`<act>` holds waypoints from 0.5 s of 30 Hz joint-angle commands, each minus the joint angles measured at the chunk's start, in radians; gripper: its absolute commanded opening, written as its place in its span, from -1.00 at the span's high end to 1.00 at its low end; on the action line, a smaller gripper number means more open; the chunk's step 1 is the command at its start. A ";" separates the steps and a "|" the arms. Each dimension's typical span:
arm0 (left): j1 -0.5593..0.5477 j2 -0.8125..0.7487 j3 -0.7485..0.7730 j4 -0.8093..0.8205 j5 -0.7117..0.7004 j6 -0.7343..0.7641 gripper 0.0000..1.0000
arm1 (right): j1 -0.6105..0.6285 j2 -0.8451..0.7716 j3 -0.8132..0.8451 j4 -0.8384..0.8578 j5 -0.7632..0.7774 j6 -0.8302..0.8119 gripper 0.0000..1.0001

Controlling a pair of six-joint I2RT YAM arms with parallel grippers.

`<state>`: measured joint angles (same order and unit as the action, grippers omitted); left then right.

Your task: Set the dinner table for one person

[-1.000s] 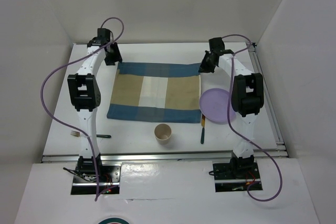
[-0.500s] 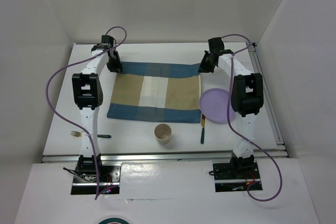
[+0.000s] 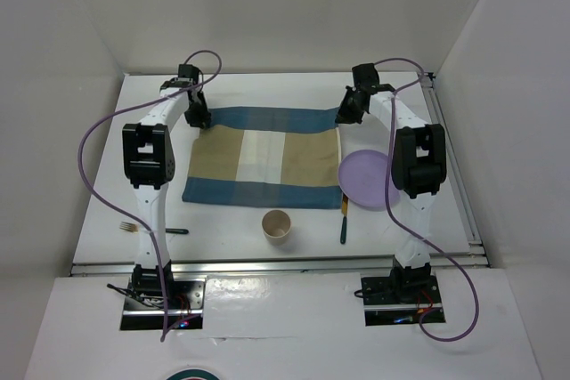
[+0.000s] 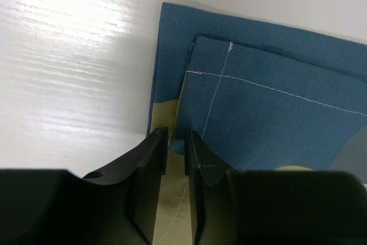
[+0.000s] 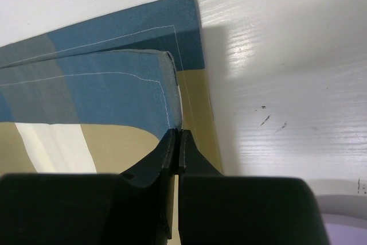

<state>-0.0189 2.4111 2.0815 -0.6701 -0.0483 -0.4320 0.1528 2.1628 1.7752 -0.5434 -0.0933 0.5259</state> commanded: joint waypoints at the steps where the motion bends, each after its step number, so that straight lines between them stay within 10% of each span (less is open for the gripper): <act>1: -0.007 -0.050 -0.011 -0.020 -0.001 -0.011 0.26 | 0.011 -0.014 0.027 0.005 0.004 -0.014 1.00; 4: -0.007 -0.038 -0.001 -0.043 -0.011 -0.025 0.26 | 0.011 -0.014 0.027 0.005 0.004 -0.014 1.00; 9: -0.007 -0.105 -0.026 -0.019 -0.021 -0.037 -0.34 | 0.011 -0.023 0.018 0.005 0.004 -0.014 1.00; 15: -0.007 -0.109 -0.003 -0.022 -0.030 -0.037 -0.15 | 0.011 -0.023 0.018 0.005 0.004 -0.004 1.00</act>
<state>-0.0231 2.3558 2.0472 -0.6853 -0.0601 -0.4606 0.1539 2.1628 1.7748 -0.5434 -0.0937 0.5262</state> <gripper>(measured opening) 0.586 0.031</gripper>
